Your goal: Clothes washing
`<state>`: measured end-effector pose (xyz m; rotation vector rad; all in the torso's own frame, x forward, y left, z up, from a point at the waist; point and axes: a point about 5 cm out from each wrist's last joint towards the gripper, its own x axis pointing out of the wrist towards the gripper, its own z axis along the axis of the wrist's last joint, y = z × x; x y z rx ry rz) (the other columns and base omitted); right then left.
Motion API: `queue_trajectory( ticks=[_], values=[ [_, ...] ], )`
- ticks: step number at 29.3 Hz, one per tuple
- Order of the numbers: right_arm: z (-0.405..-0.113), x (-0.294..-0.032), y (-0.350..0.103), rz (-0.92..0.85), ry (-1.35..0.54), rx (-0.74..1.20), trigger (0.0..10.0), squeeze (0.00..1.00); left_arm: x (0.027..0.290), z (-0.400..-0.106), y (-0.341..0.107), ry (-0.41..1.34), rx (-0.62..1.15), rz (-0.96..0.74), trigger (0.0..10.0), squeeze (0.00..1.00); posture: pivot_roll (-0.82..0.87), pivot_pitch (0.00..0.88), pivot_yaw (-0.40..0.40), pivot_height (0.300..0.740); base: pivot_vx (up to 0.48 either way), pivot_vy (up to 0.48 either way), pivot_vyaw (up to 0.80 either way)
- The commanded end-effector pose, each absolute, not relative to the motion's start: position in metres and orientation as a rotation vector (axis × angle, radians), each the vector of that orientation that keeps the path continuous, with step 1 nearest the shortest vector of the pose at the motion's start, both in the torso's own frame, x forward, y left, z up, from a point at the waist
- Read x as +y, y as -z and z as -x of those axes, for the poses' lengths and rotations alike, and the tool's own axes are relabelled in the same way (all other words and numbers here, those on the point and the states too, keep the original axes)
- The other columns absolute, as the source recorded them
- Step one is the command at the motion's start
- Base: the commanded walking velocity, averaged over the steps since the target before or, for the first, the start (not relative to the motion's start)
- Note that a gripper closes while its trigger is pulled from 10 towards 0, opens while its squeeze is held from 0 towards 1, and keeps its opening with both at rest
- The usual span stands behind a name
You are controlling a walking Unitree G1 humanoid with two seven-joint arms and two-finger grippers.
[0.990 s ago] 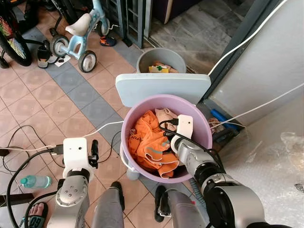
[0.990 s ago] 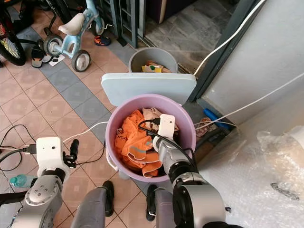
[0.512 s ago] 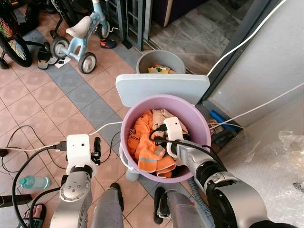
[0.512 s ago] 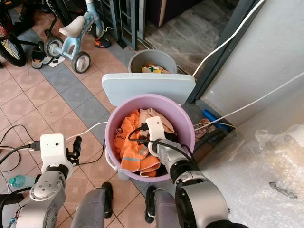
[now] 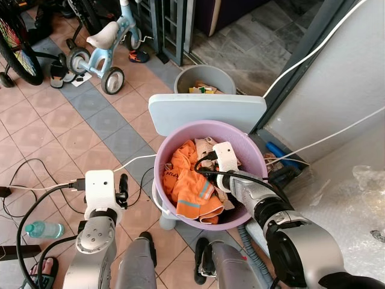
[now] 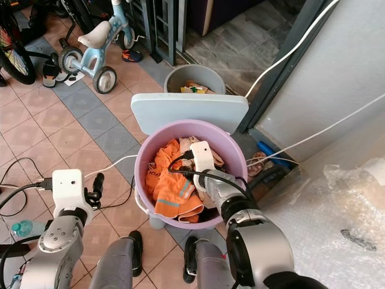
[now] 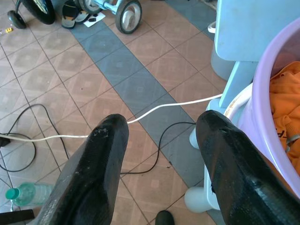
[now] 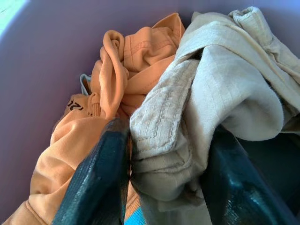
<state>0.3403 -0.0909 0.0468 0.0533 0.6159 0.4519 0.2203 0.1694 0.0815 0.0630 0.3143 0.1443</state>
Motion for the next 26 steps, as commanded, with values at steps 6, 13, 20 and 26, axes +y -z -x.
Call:
queue_trajectory(
  ticks=[6,13,20,26],
  values=[
    [-0.334,-0.087,-0.038,-0.062,-0.419,0.656,1.3,0.00,0.171,-0.217,-0.078,-0.139,0.335,-0.079,10.0,0.00,0.19,0.201,-0.064,0.740,0.000,0.000,0.00],
    [-0.324,-0.083,-0.026,0.081,-0.447,0.668,0.0,0.00,0.169,-0.219,-0.076,-0.143,0.338,-0.080,10.0,0.00,0.18,0.204,-0.067,0.740,0.000,0.000,0.00],
    [-0.324,-0.085,-0.025,0.135,-0.436,0.648,0.0,0.00,0.167,-0.224,-0.077,-0.138,0.328,-0.074,10.0,0.00,0.17,0.188,-0.064,0.740,0.000,0.000,0.00],
    [-0.337,-0.091,-0.043,0.077,-0.381,0.492,0.0,0.00,0.160,-0.237,-0.082,-0.116,0.279,-0.037,10.0,0.00,0.14,0.152,-0.065,0.740,0.000,0.000,0.00]
  ],
)
